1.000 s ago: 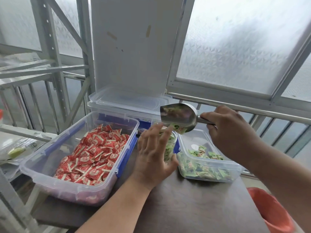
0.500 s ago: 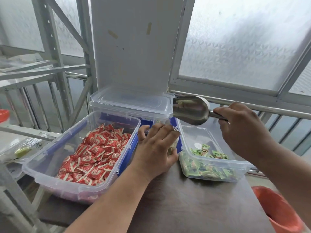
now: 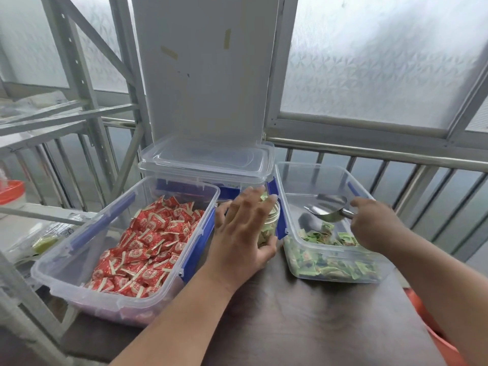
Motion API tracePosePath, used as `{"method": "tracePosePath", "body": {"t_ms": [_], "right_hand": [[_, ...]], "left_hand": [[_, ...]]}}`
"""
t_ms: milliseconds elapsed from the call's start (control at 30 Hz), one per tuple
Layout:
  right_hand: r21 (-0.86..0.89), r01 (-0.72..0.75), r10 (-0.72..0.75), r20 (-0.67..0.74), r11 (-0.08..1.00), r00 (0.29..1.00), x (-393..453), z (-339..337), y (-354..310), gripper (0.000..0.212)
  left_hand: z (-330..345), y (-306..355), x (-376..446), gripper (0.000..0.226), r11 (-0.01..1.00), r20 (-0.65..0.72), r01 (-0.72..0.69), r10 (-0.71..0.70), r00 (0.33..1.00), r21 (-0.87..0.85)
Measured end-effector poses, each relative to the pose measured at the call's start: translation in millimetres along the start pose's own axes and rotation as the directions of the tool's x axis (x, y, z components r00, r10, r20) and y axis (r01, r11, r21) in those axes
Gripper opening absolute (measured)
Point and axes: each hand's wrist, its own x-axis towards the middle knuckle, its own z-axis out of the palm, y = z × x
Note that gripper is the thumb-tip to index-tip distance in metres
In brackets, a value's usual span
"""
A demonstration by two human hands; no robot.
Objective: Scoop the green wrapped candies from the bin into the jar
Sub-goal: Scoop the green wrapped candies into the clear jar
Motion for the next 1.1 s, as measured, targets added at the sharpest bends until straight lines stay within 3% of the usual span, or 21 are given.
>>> {"method": "tracePosePath", "body": {"t_ms": [133,267,367,467,567,700,967,1100], "right_hand": [[-0.003,-0.008,0.008,0.101,1.000,0.995,4.2,7.7,1.5,0.043],[0.026,-0.014,0.009,0.166,1.000,0.986,7.4,8.6,1.4,0.050],[0.041,-0.011,0.003,0.206,0.999,0.978,10.0,9.9,0.3,0.052],[0.119,0.024,-0.052,0.235,0.993,0.971,9.9,11.1,0.7,0.037],[0.221,0.043,-0.083,0.175,0.974,0.981,5.1,9.6,-0.7,0.018],[0.326,0.055,-0.066,0.024,0.944,0.997,-5.6,5.9,-2.7,0.013],[0.338,0.177,-0.089,-0.259,0.924,0.962,-37.3,-2.4,-5.3,0.020],[0.318,0.251,-0.173,-0.253,0.914,0.952,-41.7,-1.7,-10.6,0.015]], "left_hand": [[12.9,1.8,-19.4,0.105,0.979,-0.057,0.131,-0.142,0.988,-0.157],[19.8,-6.4,-27.4,0.134,0.839,0.135,0.409,-0.387,0.912,-0.359],[25.5,-16.4,-30.2,0.122,0.752,0.227,0.480,-0.423,0.877,-0.452],[31.9,-23.3,-31.8,0.098,0.738,0.240,0.496,-0.435,0.868,-0.458],[32.0,-23.1,-29.2,0.098,0.718,0.252,0.497,-0.430,0.867,-0.486],[30.9,-20.6,-25.9,0.107,0.668,0.302,0.542,-0.451,0.840,-0.511],[13.6,-1.4,-19.5,0.123,0.726,0.300,0.581,-0.499,0.813,-0.367],[-4.5,10.4,-7.6,0.129,0.799,0.273,0.527,-0.458,0.846,-0.292]]}}
